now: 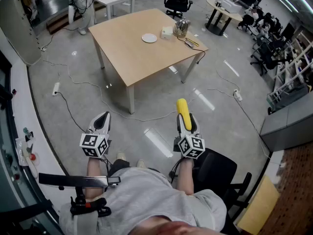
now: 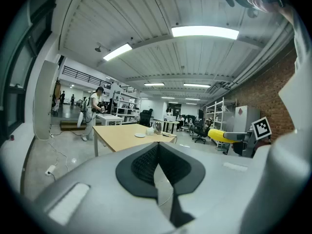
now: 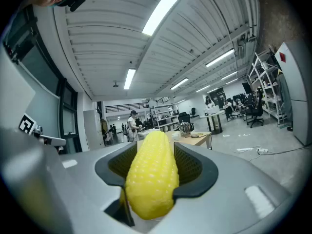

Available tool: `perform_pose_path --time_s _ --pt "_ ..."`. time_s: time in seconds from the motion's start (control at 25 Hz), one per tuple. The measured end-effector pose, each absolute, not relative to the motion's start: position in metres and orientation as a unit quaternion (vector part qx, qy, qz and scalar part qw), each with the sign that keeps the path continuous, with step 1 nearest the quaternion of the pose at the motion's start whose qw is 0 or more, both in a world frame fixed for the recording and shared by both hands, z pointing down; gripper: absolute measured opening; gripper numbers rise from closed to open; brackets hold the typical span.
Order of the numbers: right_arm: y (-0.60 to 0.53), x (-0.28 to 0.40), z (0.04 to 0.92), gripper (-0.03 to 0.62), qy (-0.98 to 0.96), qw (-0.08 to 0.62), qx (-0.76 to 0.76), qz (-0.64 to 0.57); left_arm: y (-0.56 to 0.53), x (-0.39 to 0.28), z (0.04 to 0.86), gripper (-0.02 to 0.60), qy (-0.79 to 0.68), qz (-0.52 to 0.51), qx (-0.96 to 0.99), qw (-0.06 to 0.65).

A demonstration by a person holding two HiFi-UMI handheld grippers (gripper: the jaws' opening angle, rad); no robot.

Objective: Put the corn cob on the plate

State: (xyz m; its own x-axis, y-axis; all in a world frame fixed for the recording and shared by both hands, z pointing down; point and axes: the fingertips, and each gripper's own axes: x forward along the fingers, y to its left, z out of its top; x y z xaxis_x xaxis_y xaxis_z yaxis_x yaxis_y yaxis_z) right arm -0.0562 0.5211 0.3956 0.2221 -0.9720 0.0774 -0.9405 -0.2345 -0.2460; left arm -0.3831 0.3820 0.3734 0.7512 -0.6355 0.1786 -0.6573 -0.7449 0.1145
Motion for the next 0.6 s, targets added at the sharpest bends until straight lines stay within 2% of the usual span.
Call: perform_pose_path --time_s 0.6 --pt "0.522 -0.033 0.373 0.242 0.629 0.105 -0.765 -0.088 0.39 -0.354 0.366 0.02 -0.347 0.06 0.932 0.081"
